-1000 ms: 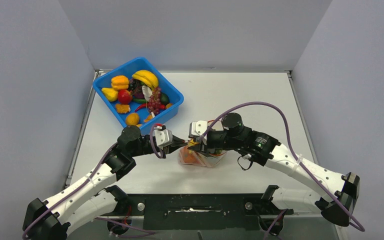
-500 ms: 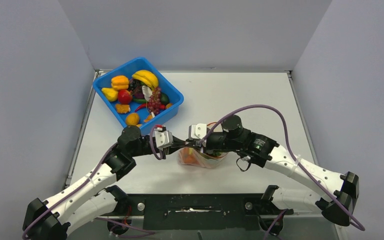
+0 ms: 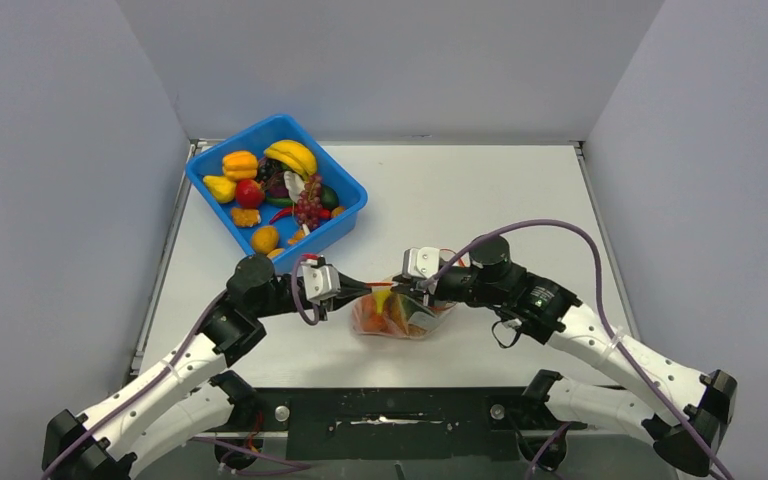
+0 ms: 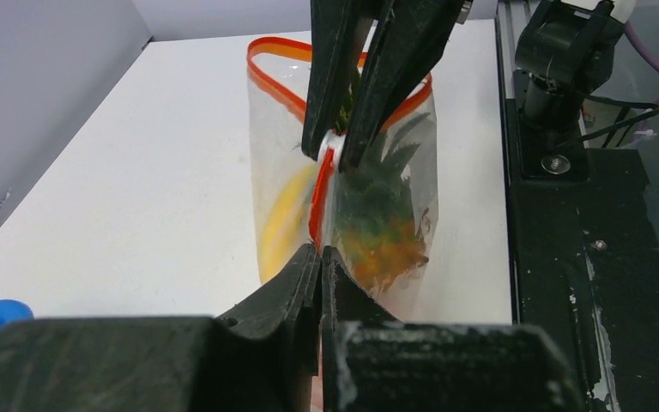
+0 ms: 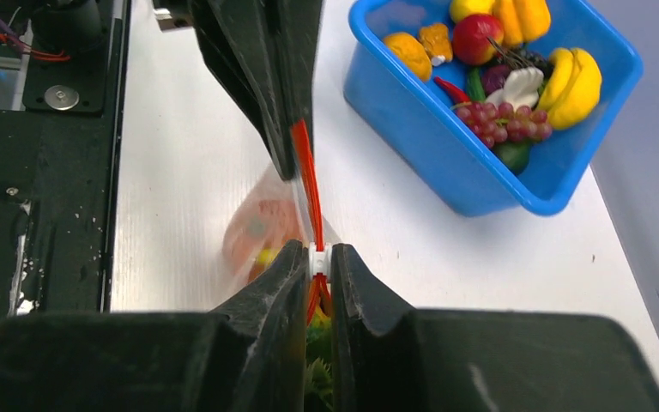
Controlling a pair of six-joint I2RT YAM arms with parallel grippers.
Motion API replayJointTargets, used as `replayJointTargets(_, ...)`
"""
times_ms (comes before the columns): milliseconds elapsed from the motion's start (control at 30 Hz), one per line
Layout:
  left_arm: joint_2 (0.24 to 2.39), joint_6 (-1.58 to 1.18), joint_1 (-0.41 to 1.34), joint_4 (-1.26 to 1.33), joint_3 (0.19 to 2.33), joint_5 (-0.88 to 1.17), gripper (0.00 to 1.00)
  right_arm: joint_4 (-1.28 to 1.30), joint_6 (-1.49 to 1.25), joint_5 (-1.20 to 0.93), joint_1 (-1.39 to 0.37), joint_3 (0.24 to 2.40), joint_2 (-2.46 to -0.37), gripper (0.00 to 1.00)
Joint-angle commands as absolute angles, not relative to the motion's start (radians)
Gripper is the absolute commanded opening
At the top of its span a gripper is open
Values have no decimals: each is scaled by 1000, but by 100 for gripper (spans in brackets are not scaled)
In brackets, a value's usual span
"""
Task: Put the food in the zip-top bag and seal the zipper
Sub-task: Zip the zipper food storage bag at the center of the board.
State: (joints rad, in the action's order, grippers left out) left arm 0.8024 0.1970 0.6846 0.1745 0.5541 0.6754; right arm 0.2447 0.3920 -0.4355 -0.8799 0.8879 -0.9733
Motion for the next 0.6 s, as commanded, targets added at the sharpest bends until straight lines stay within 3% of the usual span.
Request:
replayJointTargets(0,750,222,660,74,614,629,0,250,374,-459,-782,885,-888,0)
replayJointTargets(333,699,184,657,138,561,584,1,262,360,-544,-748,889,-860,0)
replayJointTargets(433,711,175,658,163,581,603,31,252,359,-571,-748,909,-877,0)
replayJointTargets(567,755,198,657,137,624,604,44,247,360,-604,-749,931,-903,0)
